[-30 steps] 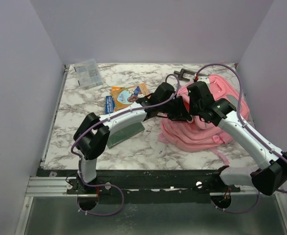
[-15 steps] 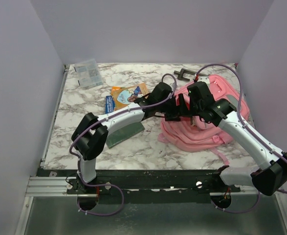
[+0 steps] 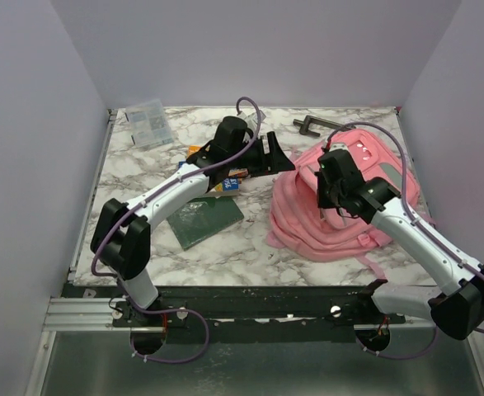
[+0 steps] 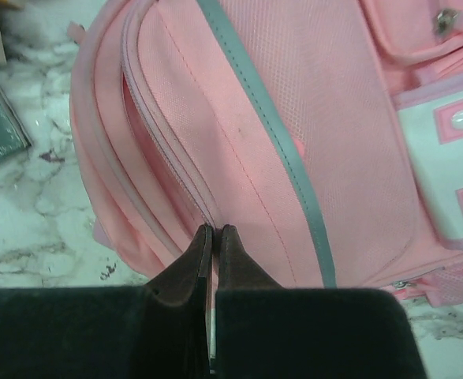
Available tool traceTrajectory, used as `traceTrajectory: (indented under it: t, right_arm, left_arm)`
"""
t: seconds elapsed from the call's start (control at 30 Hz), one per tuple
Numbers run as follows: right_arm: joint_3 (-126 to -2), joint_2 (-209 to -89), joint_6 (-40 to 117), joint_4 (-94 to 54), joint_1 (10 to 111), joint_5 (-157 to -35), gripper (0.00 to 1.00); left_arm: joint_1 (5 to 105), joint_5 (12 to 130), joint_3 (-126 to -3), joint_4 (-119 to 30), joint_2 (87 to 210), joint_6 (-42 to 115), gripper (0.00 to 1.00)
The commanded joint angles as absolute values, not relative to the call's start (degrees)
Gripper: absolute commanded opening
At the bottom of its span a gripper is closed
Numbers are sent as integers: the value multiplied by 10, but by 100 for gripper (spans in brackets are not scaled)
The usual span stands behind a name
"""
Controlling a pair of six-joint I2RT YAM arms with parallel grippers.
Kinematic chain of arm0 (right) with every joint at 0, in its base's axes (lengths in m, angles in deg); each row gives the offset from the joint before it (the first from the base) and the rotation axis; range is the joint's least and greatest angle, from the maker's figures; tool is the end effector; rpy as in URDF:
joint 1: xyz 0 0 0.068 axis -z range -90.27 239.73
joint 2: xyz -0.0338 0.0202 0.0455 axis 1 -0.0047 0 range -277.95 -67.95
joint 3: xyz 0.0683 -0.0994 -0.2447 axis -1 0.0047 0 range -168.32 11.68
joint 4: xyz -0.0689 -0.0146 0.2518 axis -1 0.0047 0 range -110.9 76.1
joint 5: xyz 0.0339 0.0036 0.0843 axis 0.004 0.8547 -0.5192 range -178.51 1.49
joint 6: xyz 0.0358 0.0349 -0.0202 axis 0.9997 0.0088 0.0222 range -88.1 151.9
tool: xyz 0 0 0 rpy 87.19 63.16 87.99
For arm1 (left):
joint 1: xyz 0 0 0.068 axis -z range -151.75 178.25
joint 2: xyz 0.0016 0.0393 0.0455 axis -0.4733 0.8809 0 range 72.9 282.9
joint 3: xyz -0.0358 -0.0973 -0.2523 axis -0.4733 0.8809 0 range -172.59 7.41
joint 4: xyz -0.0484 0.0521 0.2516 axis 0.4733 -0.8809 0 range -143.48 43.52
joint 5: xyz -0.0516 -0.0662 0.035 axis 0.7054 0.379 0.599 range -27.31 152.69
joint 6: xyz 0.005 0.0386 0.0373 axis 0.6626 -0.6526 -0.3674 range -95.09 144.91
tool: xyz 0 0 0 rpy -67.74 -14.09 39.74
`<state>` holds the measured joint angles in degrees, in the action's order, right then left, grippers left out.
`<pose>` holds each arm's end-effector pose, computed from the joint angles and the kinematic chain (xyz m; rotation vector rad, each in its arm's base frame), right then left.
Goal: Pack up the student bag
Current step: Zip the student bag at the center of the board.
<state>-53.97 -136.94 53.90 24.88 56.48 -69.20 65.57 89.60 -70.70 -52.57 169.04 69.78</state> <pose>0.2104 0.1240 0.3242 -0.0825 2.3646 0.0519 0.3054 -0.2531 0.3141 0.1957 2.2170 -1.3332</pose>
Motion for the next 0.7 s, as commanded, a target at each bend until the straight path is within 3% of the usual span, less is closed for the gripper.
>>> traceTrajectory:
  t: [0.0,0.43,0.67]
  right_arm:
    - [-484,-1363,581,257,566,-746,1]
    - [-433,-1358,632,225,567,-679,1]
    - [-467,-1353,606,254,568,-660,1]
  left_arm:
    - [647,957,-748,-527,1723,672,74]
    - [636,954,-914,-657,1874,487,68]
    - [636,950,-879,-639,1854,267,77]
